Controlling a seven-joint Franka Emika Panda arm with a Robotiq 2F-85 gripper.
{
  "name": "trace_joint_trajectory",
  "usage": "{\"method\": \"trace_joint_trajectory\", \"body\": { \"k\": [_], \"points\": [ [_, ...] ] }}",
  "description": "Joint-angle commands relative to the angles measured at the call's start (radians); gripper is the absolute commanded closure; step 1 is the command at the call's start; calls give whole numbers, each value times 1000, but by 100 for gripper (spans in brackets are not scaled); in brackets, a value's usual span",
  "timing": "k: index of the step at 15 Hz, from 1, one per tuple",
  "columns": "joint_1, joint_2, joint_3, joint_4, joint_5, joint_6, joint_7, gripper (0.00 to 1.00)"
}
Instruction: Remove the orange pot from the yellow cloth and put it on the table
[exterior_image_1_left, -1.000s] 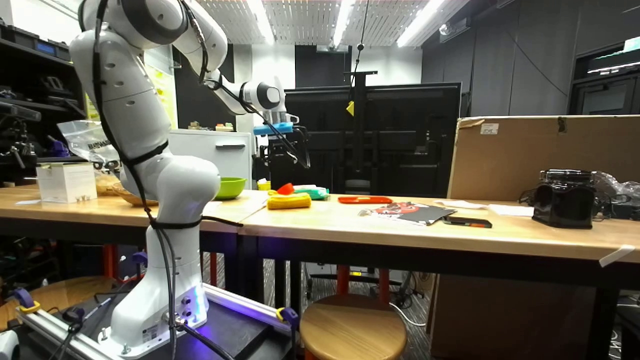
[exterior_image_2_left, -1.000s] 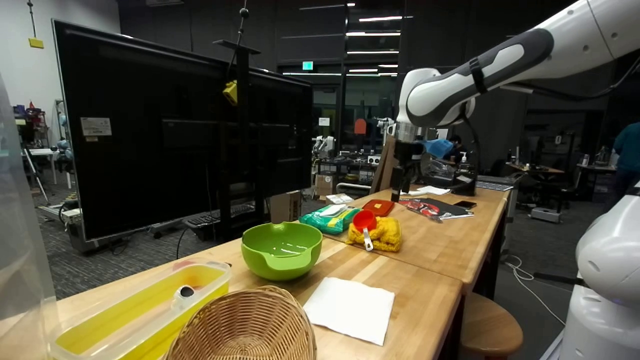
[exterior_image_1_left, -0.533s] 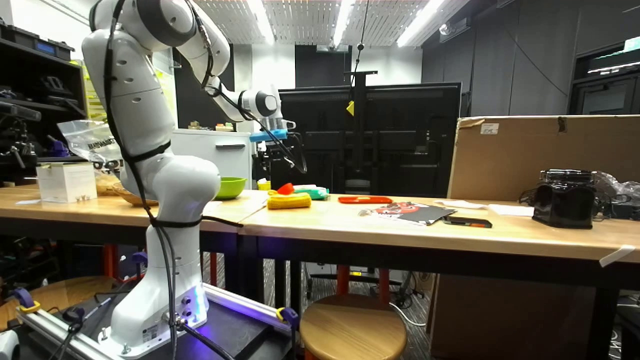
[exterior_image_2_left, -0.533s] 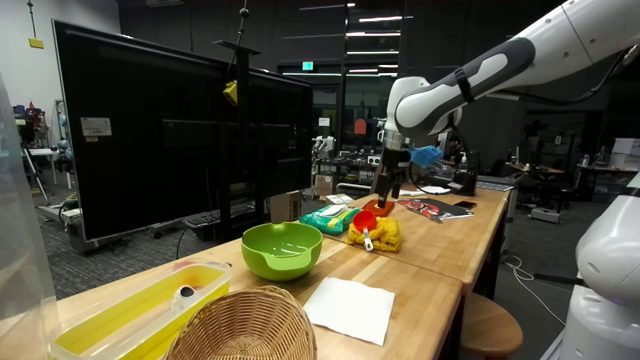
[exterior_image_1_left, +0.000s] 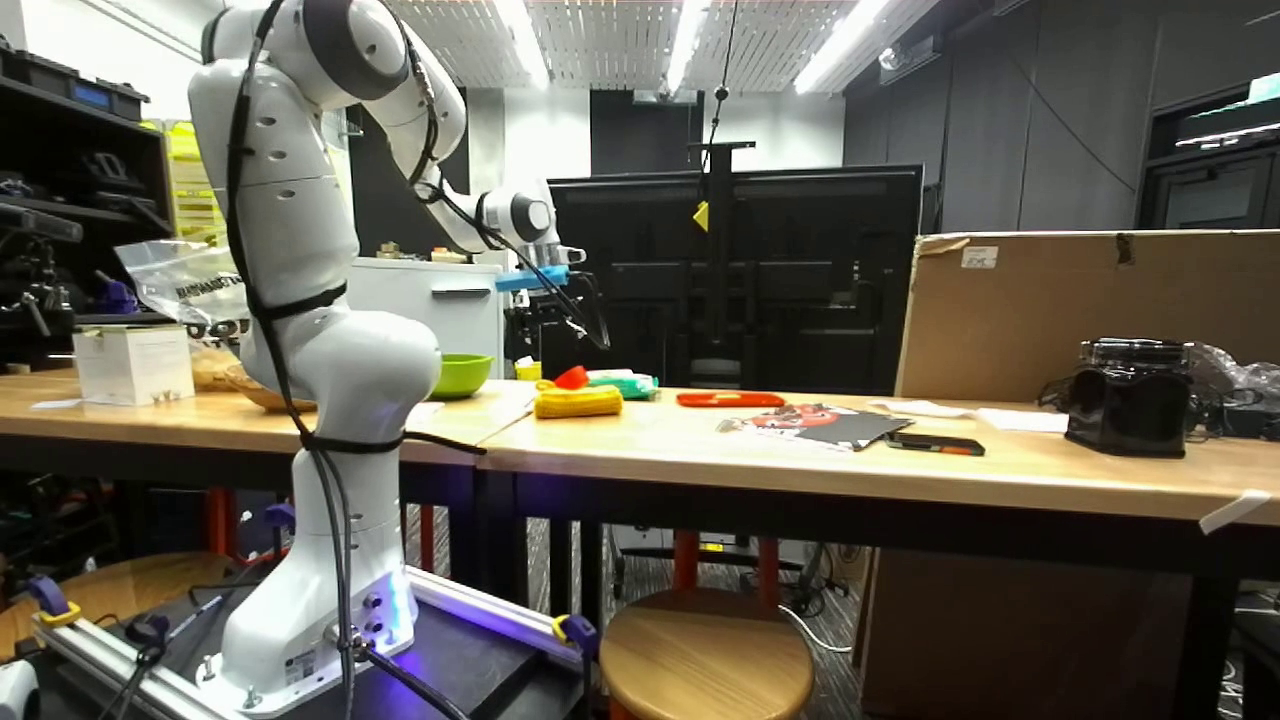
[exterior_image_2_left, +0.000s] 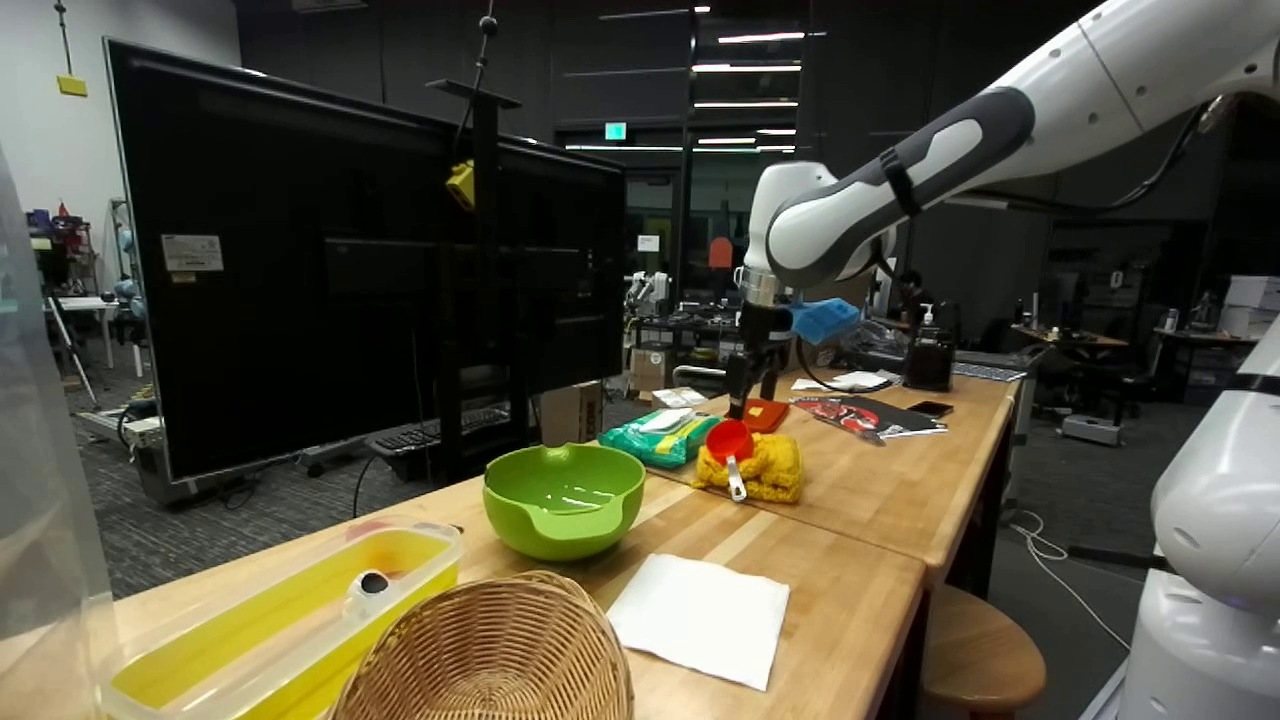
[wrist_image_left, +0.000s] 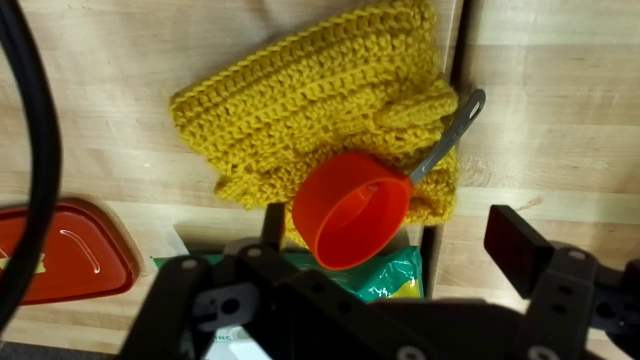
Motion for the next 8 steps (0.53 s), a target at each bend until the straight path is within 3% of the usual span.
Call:
{"method": "trace_joint_trajectory", "body": {
  "k": [1, 8],
  "points": [
    [-22, 42, 17, 21, -69, 15, 84, 0],
    [-35, 88, 21, 19, -175, 12, 198, 0]
  ]
}}
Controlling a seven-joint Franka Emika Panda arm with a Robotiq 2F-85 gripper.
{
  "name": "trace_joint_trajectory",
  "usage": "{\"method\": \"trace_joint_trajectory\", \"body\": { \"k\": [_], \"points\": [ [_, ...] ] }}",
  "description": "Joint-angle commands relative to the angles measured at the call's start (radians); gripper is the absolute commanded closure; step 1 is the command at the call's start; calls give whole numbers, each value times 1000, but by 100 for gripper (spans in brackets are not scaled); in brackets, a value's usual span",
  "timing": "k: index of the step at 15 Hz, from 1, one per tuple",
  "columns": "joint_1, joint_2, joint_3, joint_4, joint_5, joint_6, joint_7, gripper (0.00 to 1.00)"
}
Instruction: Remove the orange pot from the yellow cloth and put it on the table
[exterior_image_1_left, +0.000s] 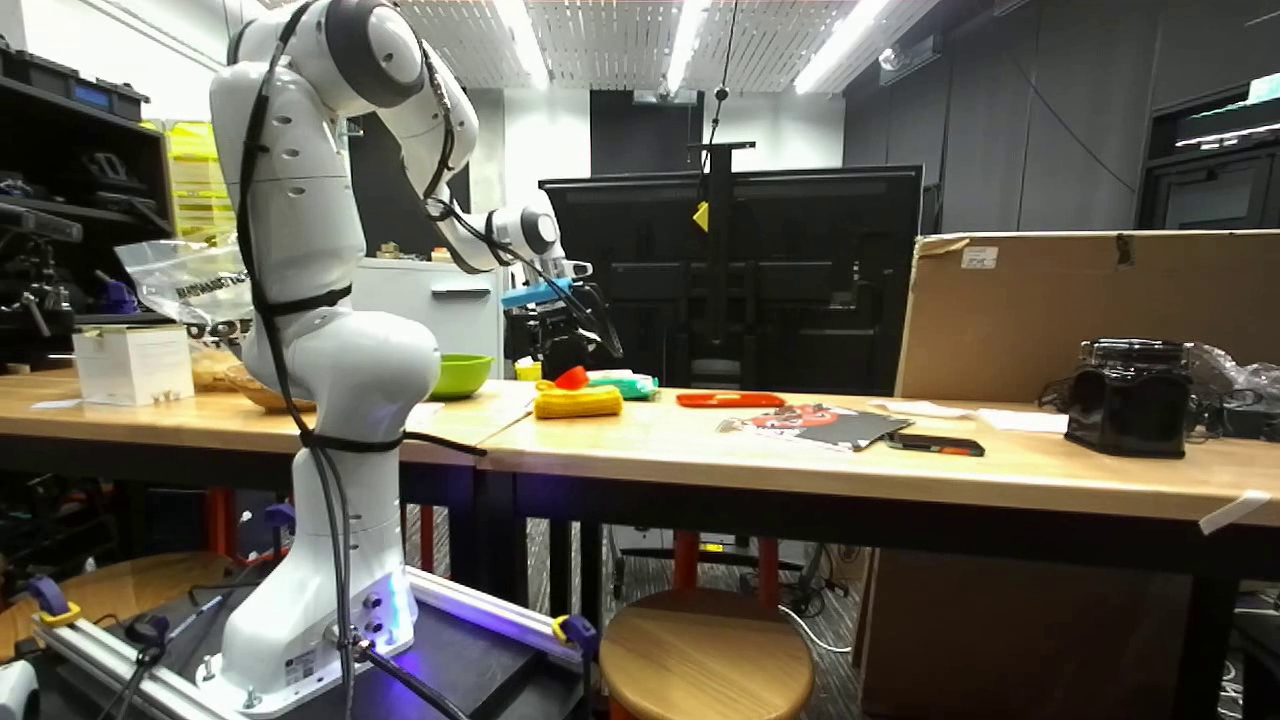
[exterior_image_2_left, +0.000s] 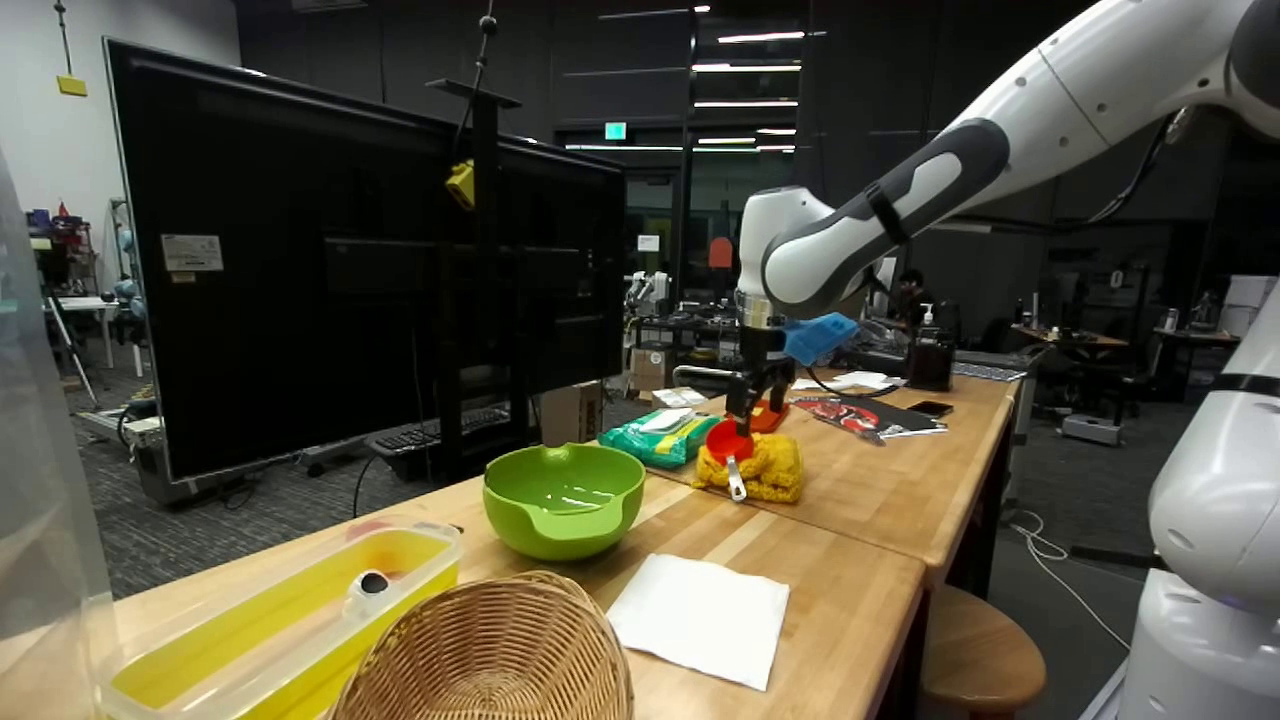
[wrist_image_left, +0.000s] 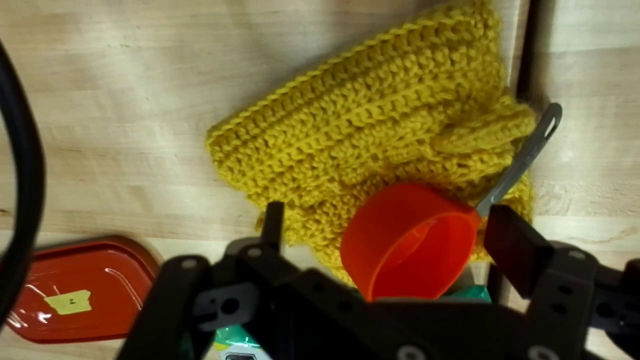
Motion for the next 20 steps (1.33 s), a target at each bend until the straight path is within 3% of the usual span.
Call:
{"method": "trace_joint_trajectory", "body": {
  "k": [1, 14, 19, 20],
  "points": [
    [-12, 24, 17, 17, -48, -4, 57, 0],
    [-21, 88, 21, 78, -167, 16, 191, 0],
    [-28, 126, 10, 87, -164, 40, 207, 0],
    [-28, 133, 8, 90, -162, 38, 207, 4]
  ]
}}
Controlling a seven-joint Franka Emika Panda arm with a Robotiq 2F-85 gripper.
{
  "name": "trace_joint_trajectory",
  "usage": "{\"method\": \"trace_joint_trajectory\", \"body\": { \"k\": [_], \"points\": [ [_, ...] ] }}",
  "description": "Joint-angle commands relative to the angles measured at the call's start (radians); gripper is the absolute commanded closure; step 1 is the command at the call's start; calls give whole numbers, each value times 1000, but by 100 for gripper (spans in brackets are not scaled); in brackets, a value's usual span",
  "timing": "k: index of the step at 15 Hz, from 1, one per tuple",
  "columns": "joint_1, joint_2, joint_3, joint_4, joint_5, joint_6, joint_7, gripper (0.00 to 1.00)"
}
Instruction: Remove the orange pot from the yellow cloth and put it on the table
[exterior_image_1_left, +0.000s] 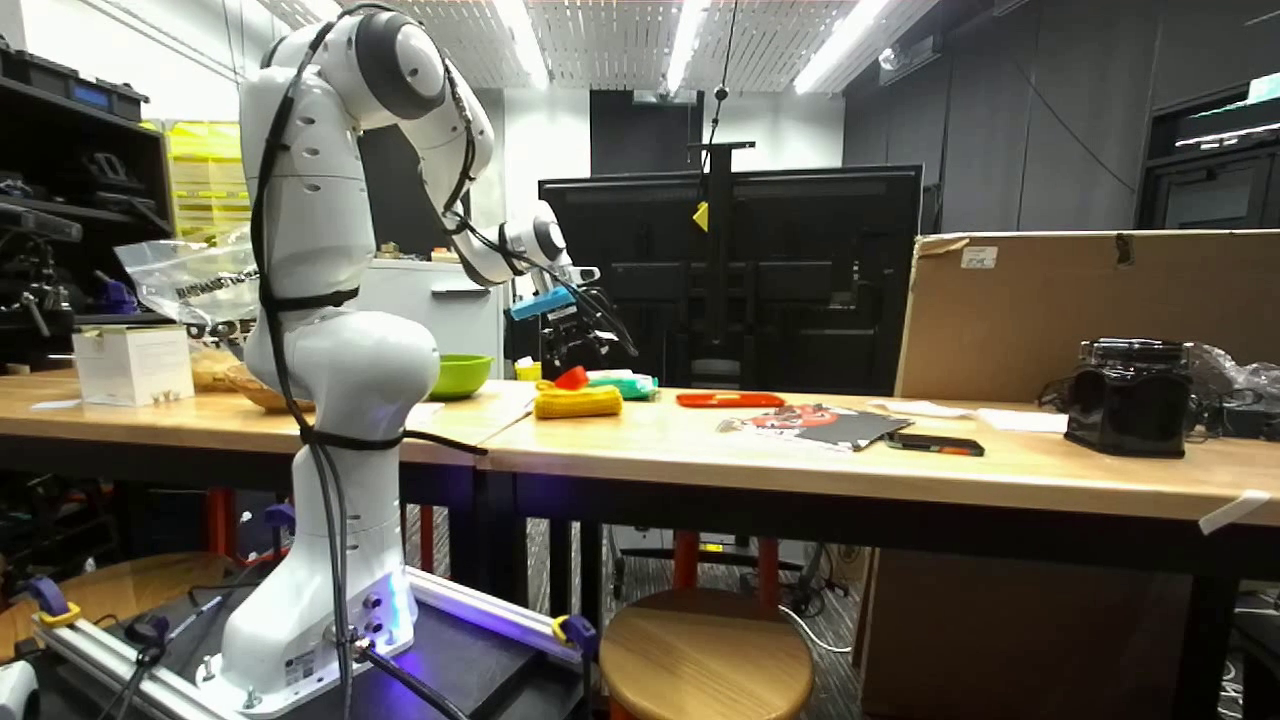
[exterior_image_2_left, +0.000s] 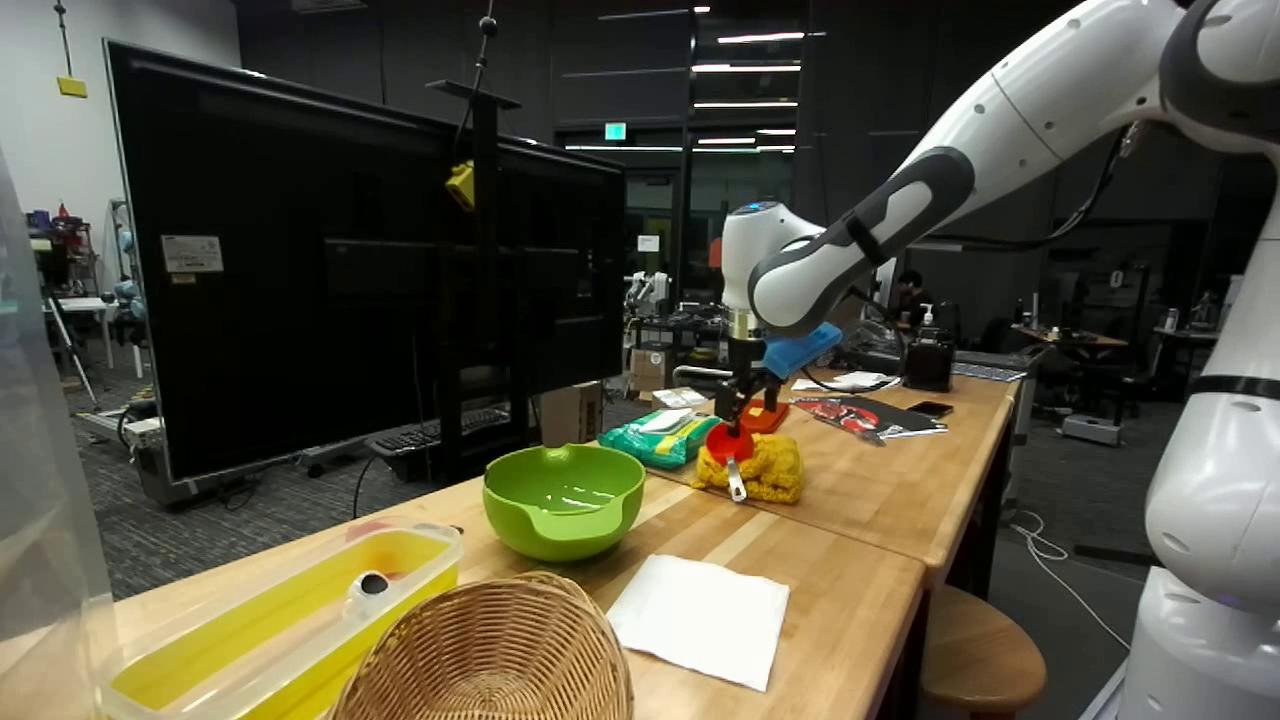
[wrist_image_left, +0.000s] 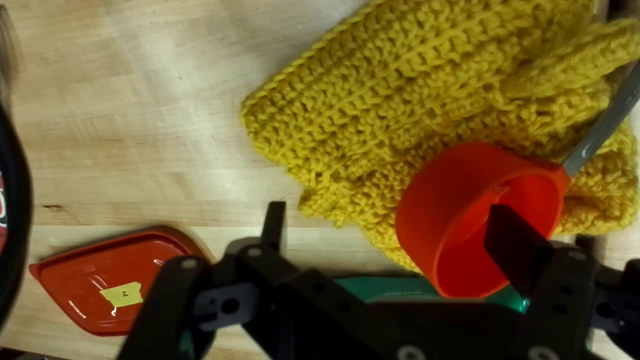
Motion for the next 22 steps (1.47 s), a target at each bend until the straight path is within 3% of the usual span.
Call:
{"method": "trace_joint_trajectory", "body": {
  "k": [1, 4, 12, 16, 22],
  "points": [
    [-5, 34, -4, 22, -14, 7, 21, 26],
    [-6, 53, -10, 36, -12, -5, 23, 34],
    [-7, 59, -19, 54, -21, -20, 29, 96],
    [-10, 53, -26, 61, -13, -31, 22, 100],
    [-19, 14, -60, 71, 95, -91, -38, 99]
  ]
}}
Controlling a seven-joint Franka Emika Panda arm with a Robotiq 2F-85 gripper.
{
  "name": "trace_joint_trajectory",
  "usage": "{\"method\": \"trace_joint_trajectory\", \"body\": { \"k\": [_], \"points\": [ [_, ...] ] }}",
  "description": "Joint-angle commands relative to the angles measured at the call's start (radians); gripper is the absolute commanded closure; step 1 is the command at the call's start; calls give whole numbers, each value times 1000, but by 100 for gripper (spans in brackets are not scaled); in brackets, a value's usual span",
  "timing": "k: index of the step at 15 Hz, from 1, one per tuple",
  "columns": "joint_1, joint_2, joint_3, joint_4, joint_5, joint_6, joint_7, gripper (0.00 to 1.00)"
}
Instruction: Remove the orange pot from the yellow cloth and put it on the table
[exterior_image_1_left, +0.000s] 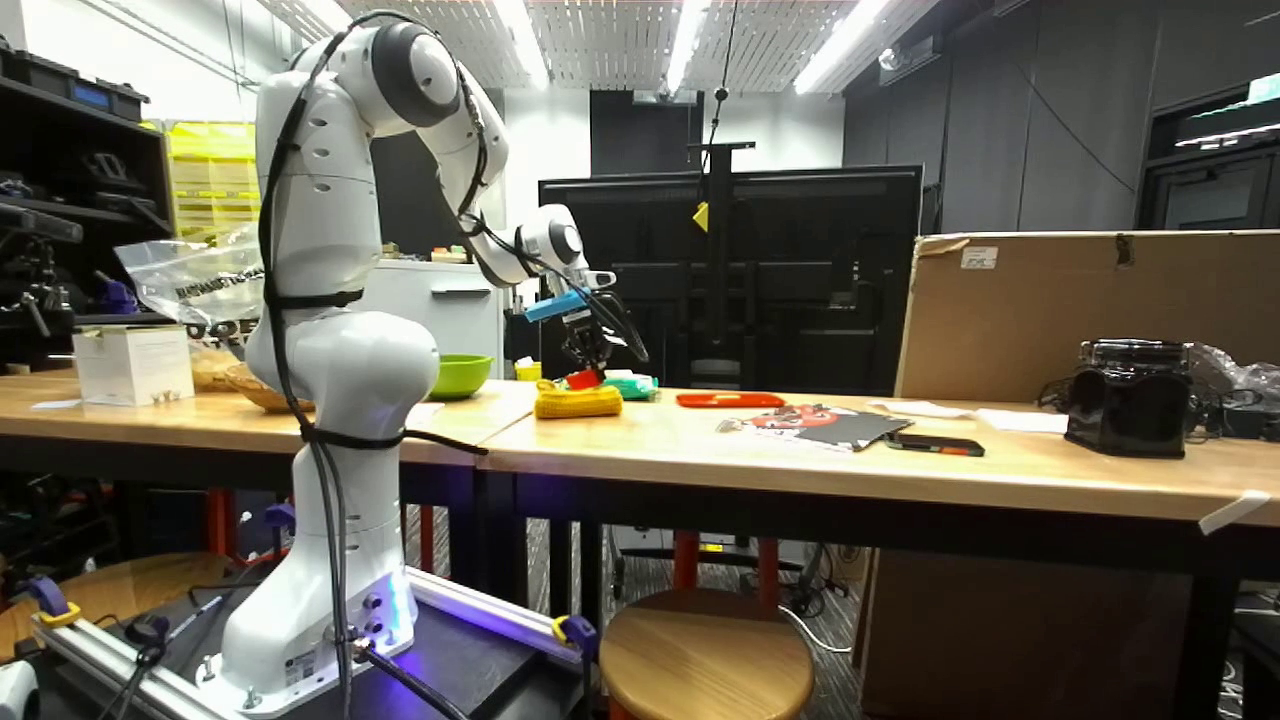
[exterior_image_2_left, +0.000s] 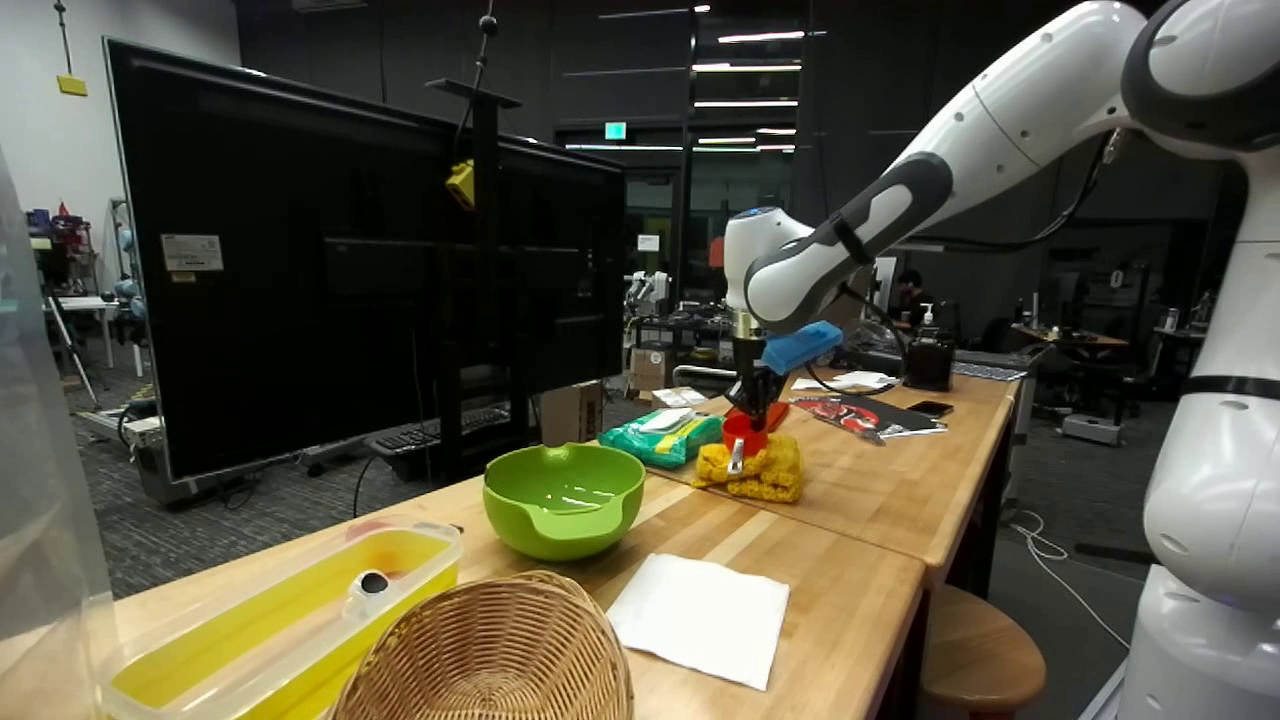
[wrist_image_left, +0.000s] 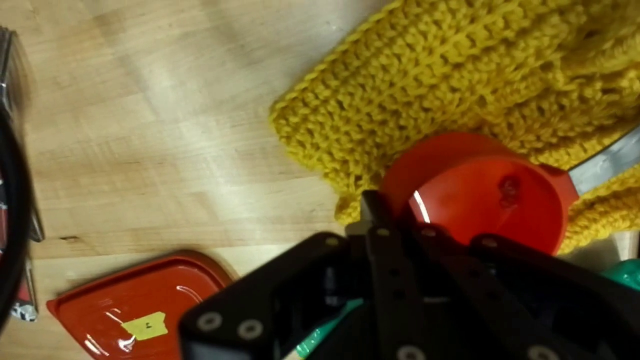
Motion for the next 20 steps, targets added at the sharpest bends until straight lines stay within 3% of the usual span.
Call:
{"method": "trace_joint_trajectory", "body": {
  "k": [1, 7, 12, 15, 20],
  "points": [
    [-18, -55, -30, 15, 85, -68, -42, 99],
    [-109, -190, -125, -5, 207, -75, -4, 99],
    [-189, -287, -175, -68, 239, -88, 31, 99],
    [-209, -293, -169, -97, 280, -90, 105, 99],
    [-207, -226, -123, -94, 392, 14, 351, 99]
  ]
}}
